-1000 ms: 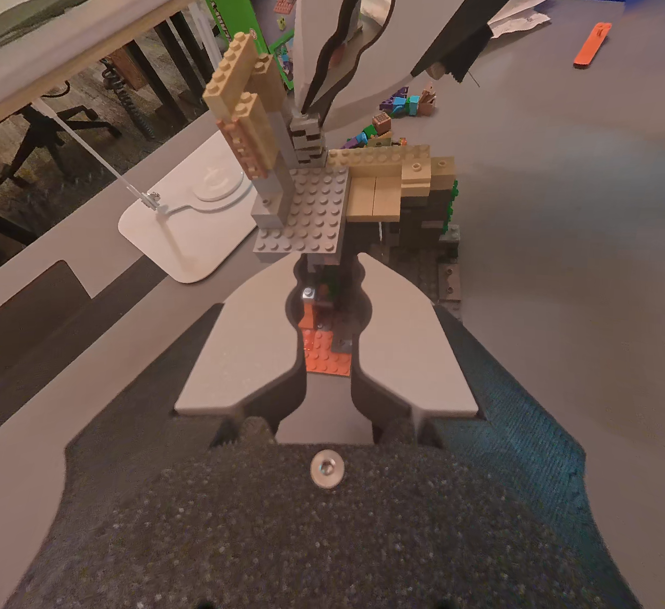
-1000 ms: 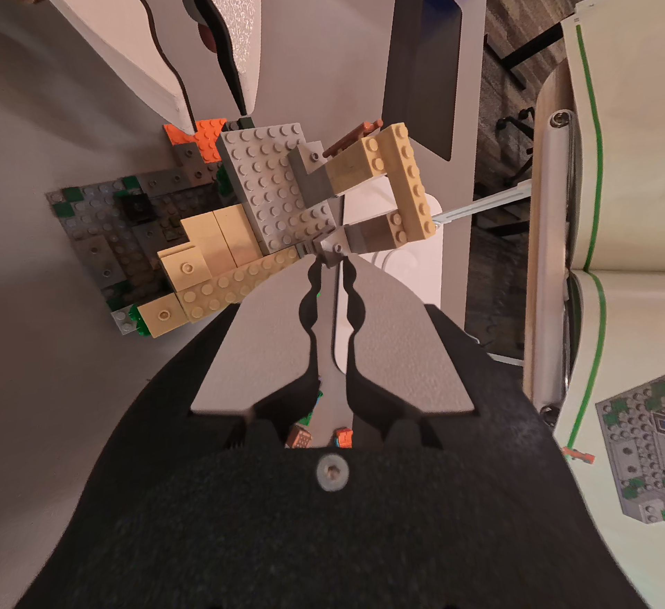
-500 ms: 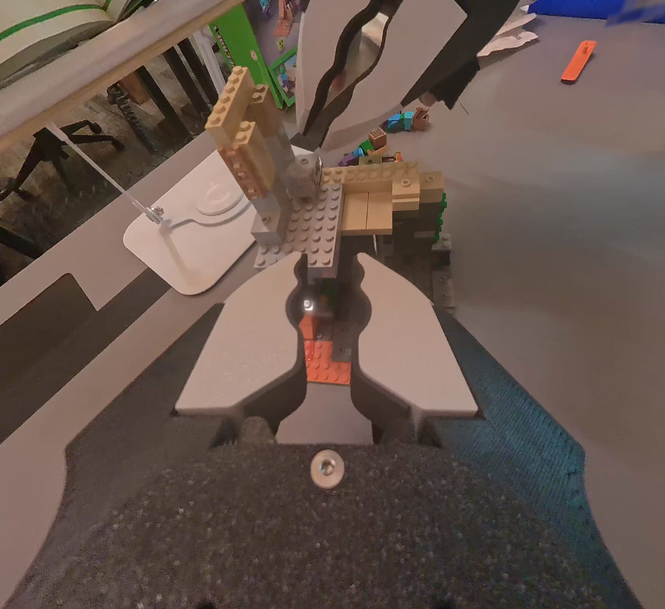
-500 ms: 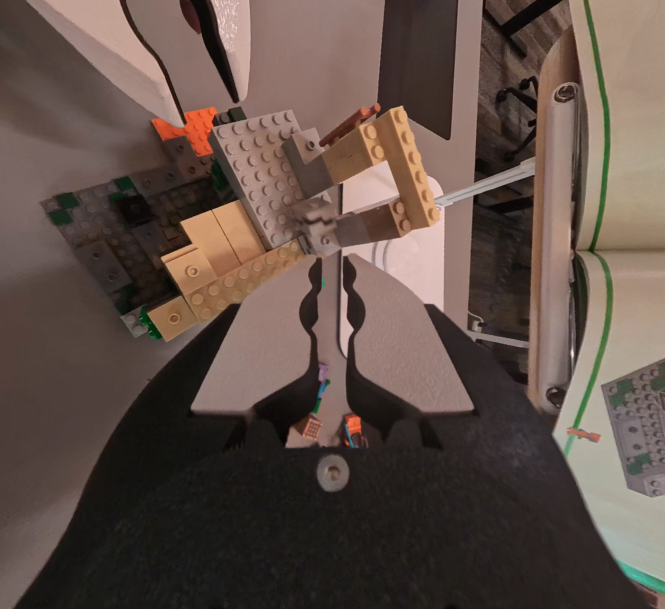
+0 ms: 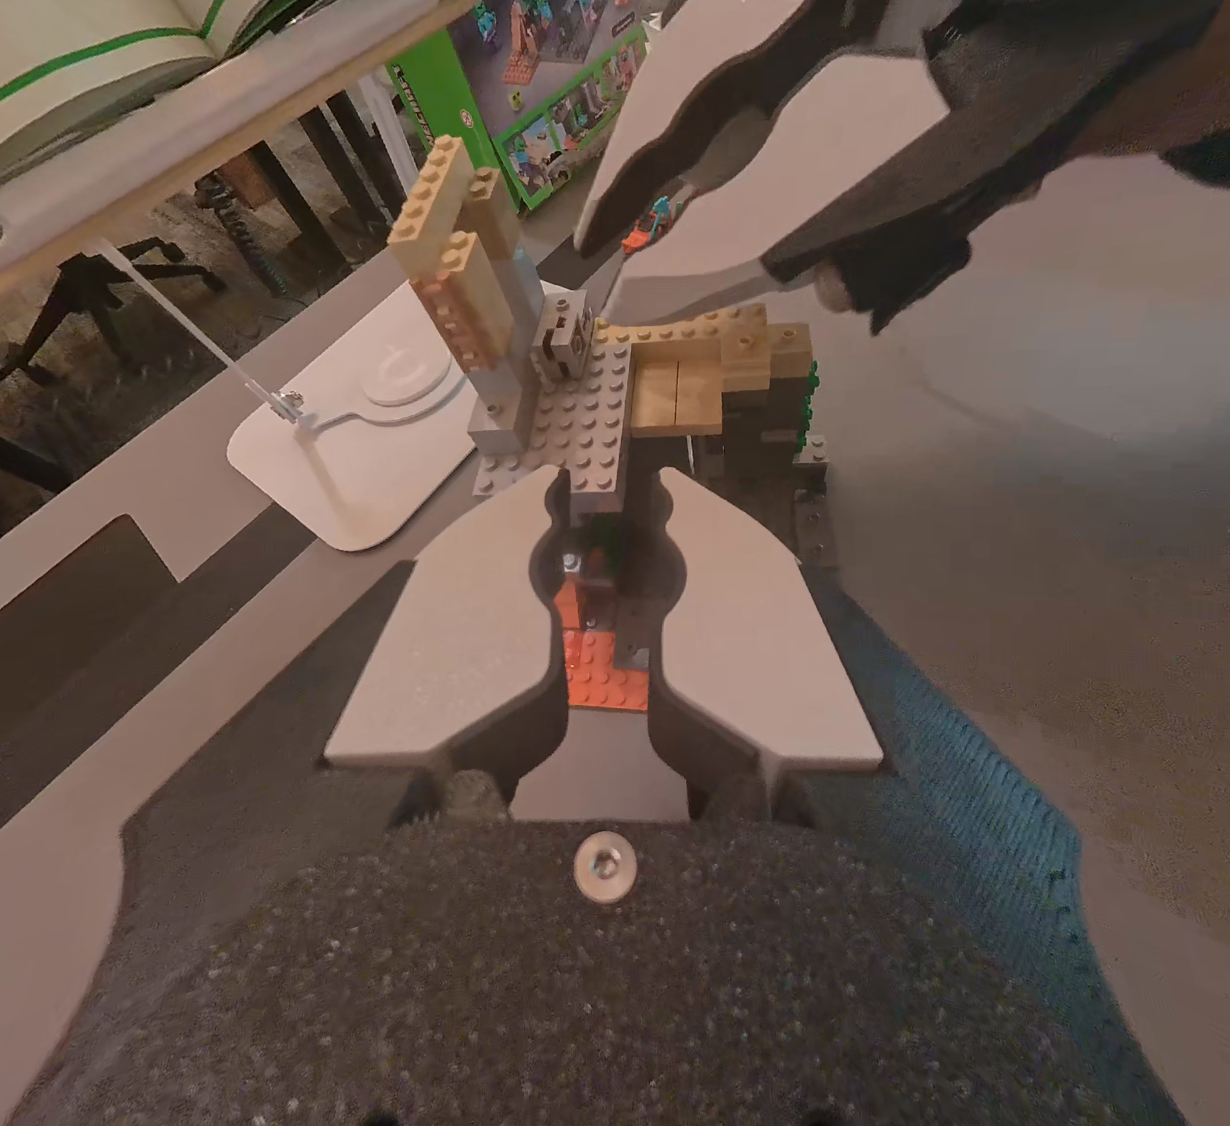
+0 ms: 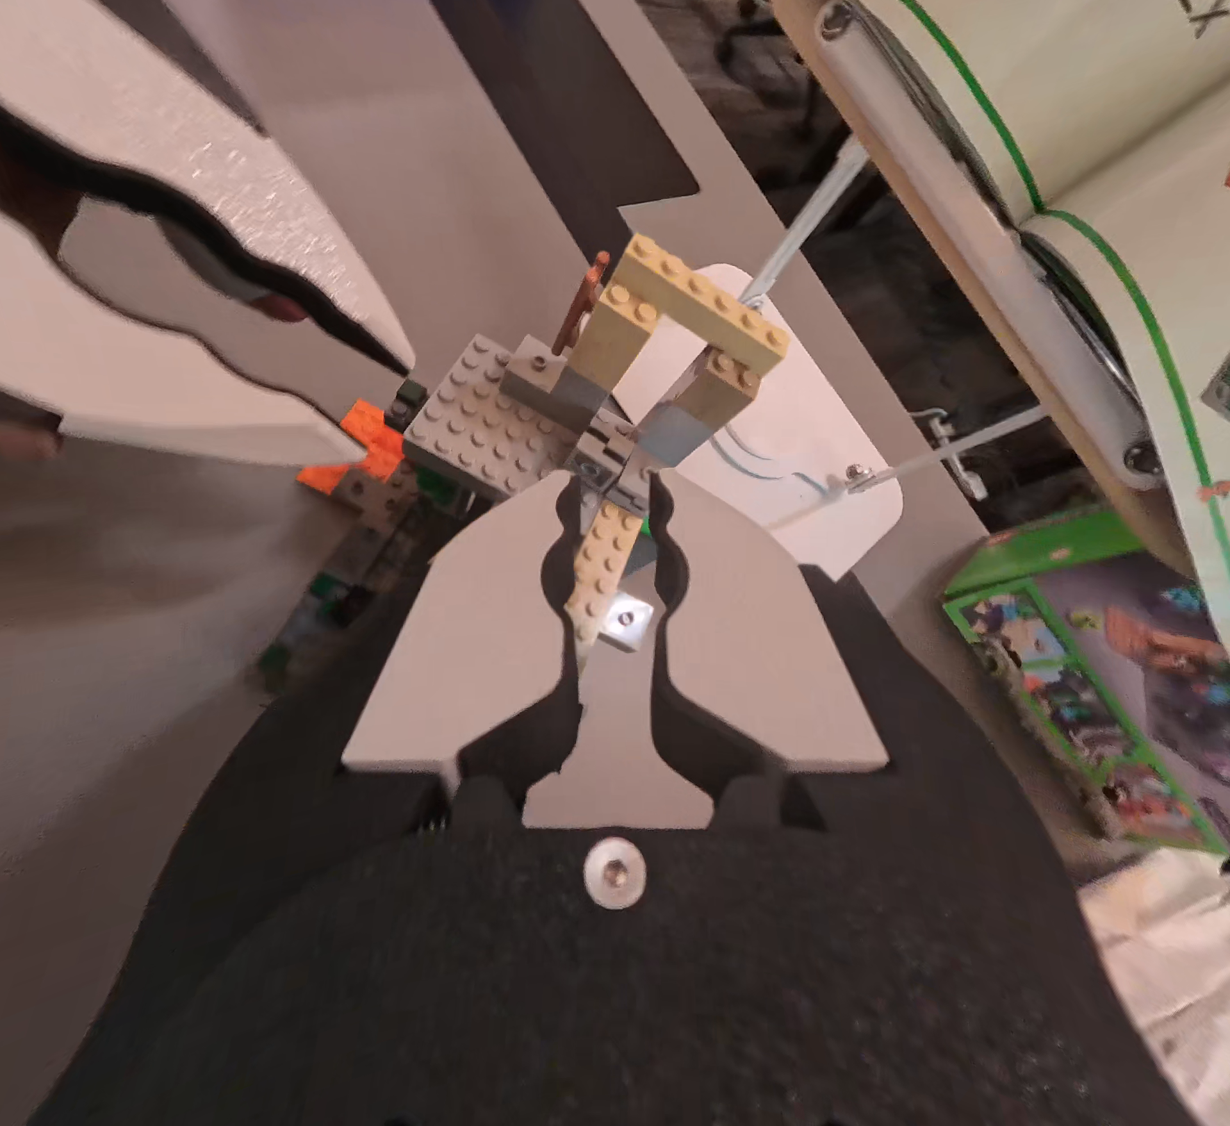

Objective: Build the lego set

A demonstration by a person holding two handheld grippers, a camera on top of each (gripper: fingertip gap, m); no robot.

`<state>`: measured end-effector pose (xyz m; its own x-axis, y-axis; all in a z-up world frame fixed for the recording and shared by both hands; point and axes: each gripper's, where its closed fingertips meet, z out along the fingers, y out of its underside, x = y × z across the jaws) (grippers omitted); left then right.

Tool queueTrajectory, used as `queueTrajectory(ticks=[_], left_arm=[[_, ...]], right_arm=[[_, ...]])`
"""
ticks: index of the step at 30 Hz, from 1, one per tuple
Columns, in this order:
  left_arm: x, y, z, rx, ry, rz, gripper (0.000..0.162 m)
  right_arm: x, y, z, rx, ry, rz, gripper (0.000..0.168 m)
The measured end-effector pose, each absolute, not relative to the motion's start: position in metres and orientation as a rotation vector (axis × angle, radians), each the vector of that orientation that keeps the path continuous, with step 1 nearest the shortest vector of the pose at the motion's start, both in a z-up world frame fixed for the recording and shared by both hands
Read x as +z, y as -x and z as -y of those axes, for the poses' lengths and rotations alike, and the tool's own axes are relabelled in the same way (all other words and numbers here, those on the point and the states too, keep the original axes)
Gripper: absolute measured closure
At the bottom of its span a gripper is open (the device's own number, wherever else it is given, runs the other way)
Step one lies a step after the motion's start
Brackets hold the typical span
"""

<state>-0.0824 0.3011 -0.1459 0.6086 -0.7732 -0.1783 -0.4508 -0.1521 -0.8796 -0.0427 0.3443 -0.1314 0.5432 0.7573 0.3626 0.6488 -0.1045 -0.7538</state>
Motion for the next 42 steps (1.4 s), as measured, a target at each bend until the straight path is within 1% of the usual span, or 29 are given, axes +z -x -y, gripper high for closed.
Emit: queueTrajectory(ticks=[6, 7, 10, 17, 22, 24, 27, 29, 32, 35, 38, 39, 40, 42], left_arm=[[-0.143, 0.084, -0.296, -0.415, 1.775, -0.985, 0.140], [-0.142, 0.084, -0.295, -0.417, 1.772, -0.983, 0.140], [-0.142, 0.085, -0.295, -0.433, 1.773, -0.976, 0.140], [-0.144, 0.085, -0.295, -0.486, 1.780, -0.951, 0.140], [-0.134, 0.080, -0.297, -0.552, 1.710, -0.898, 0.136], [-0.121, 0.079, -0.296, -0.546, 1.628, -0.874, 0.132], [-0.097, 0.077, -0.290, -0.502, 1.486, -0.861, 0.131], [-0.084, 0.075, -0.283, -0.464, 1.406, -0.866, 0.131], [-0.066, 0.074, -0.272, -0.417, 1.303, -0.875, 0.136], [-0.058, 0.074, -0.265, -0.412, 1.280, -0.885, 0.141], [-0.056, 0.070, -0.257, -0.489, 1.279, -0.903, 0.145], [-0.056, 0.070, -0.257, -0.487, 1.276, -0.905, 0.148], [-0.055, 0.070, -0.256, -0.478, 1.266, -0.907, 0.151], [-0.054, 0.069, -0.254, -0.469, 1.255, -0.926, 0.156]], right_arm=[[-0.145, 0.054, -0.355, 0.113, 1.940, 1.081, 0.143], [-0.146, 0.054, -0.356, 0.100, 1.943, 1.085, 0.146], [-0.148, 0.054, -0.356, 0.081, 1.953, 1.112, 0.150], [-0.142, 0.056, -0.348, 0.188, 1.869, 1.146, 0.151], [-0.111, 0.073, -0.320, 0.577, 1.678, 1.110, 0.152], [-0.092, 0.078, -0.305, 0.805, 1.611, 1.043, 0.152], [-0.066, 0.084, -0.281, 1.156, 1.534, 0.922, 0.152], [-0.055, 0.086, -0.269, 1.316, 1.492, 0.863, 0.152], [-0.051, 0.085, -0.259, 1.433, 1.466, 0.817, 0.152], [-0.049, 0.080, -0.253, 1.485, 1.437, 0.814, 0.152], [-0.049, 0.074, -0.249, 1.481, 1.408, 0.839, 0.153], [-0.052, 0.074, -0.250, 1.463, 1.420, 0.853, 0.155], [-0.055, 0.073, -0.250, 1.437, 1.433, 0.871, 0.161], [-0.056, 0.073, -0.248, 1.417, 1.432, 0.901, 0.159]])
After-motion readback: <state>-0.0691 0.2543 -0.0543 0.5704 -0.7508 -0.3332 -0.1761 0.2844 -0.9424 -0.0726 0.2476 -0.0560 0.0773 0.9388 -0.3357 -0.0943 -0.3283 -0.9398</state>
